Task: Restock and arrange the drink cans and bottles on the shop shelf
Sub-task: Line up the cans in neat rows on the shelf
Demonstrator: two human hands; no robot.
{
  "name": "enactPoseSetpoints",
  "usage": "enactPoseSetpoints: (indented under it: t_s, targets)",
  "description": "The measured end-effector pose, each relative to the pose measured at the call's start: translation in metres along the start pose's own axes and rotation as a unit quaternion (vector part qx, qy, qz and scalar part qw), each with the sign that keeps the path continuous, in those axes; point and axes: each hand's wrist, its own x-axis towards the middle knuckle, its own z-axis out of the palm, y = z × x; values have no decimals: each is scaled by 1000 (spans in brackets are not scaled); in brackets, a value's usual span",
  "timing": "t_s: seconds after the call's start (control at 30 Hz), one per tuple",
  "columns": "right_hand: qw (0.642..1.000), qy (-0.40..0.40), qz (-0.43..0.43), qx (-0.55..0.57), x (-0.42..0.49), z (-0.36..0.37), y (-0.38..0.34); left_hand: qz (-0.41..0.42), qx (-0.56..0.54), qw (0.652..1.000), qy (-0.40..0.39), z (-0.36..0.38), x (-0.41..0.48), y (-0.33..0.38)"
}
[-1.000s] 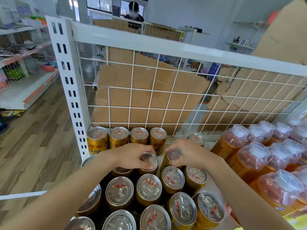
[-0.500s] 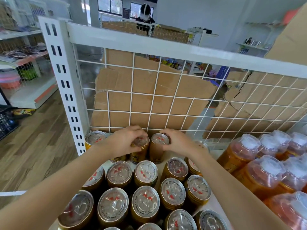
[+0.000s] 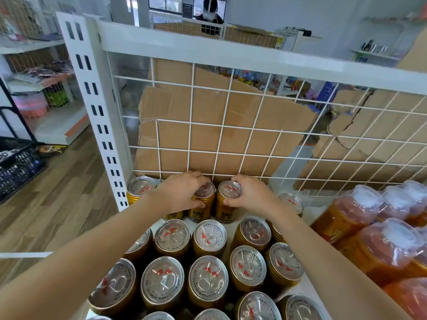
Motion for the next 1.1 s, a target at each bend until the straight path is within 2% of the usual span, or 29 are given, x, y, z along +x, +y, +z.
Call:
enactPoseSetpoints:
  t_s: [0.27,0.77,0.9,1.03,1.1]
  targets:
    - [999,29,15,13,-3,5,-2,-24,-3,999,20,0,-5,7]
    - [999,-7,13,39,-12,2,-2,-37,-4,999,21,5,-9,7]
    - [999,14,12,46,-22,-10,0,-43,7,999,31,2,-11,11]
    - [990,111,81,23,-36,-38,24,-3,-24,997,77,-3,-8,23]
    - [985,104,139,-15,-42,-46,42,26,-47,997,53,-6,-1,35]
